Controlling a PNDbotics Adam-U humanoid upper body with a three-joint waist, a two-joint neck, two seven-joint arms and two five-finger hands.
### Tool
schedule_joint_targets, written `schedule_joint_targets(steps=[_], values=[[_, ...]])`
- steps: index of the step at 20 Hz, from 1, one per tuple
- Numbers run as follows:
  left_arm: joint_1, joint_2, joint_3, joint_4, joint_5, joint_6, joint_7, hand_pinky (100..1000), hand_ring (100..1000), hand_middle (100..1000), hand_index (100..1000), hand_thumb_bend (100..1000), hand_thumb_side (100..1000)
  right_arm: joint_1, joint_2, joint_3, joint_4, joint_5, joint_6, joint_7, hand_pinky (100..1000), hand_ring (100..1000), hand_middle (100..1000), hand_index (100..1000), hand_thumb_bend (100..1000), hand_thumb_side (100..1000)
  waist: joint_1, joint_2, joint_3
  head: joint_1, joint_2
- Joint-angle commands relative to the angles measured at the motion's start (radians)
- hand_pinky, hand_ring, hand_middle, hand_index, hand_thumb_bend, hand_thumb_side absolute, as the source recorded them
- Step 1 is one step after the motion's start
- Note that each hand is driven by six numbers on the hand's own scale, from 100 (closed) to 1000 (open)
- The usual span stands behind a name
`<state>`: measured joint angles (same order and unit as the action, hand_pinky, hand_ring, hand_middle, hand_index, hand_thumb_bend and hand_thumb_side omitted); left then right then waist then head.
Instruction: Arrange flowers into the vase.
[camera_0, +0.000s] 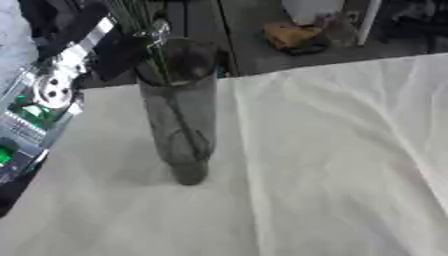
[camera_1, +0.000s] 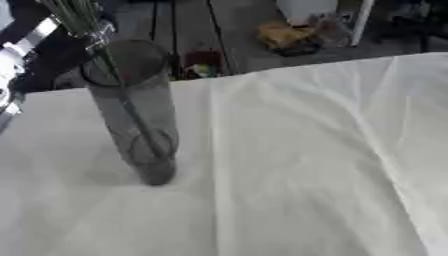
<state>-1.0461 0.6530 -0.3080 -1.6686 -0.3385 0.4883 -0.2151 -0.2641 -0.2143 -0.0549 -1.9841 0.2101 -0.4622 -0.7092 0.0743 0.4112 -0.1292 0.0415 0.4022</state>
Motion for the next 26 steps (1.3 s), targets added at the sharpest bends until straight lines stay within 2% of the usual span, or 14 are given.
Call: schedule_joint_targets(steps=[1,8,18,26], values=[[-0.009,0.037,0.017,-0.013,-0.036,-0.003,-0.075,794,984,998,1000,100,885,-0.005,-0.009,-0.005,-0.016,0.002,-0.013,-0.012,721,779,528,832,100,1000,-0.003,-0.027,0.002,-0.002,-0.011],[-0.006,0.048,0.047,-0.027,-0.062,0.002,-0.159,806,994,1000,1000,100,910,-0.002,-0.008,-0.004,-0.016,-0.002,-0.011,-0.010,721,780,527,832,100,1000,-0.004,-0.029,0.005,-0.003,-0.011],[-0.017,0.043,0.070,-0.036,-0.055,0.013,-0.123,811,986,996,1000,100,941,0.003,-0.006,-0.005,-0.016,-0.006,-0.009,-0.008,722,781,526,831,100,1000,-0.006,-0.032,0.003,0.000,-0.018],[-0.024,0.044,0.074,-0.026,-0.039,0.006,-0.130,819,989,997,1000,100,958,0.005,-0.006,-0.006,-0.016,-0.006,-0.006,-0.009,722,781,525,830,100,1000,-0.004,-0.034,0.004,0.002,-0.019]])
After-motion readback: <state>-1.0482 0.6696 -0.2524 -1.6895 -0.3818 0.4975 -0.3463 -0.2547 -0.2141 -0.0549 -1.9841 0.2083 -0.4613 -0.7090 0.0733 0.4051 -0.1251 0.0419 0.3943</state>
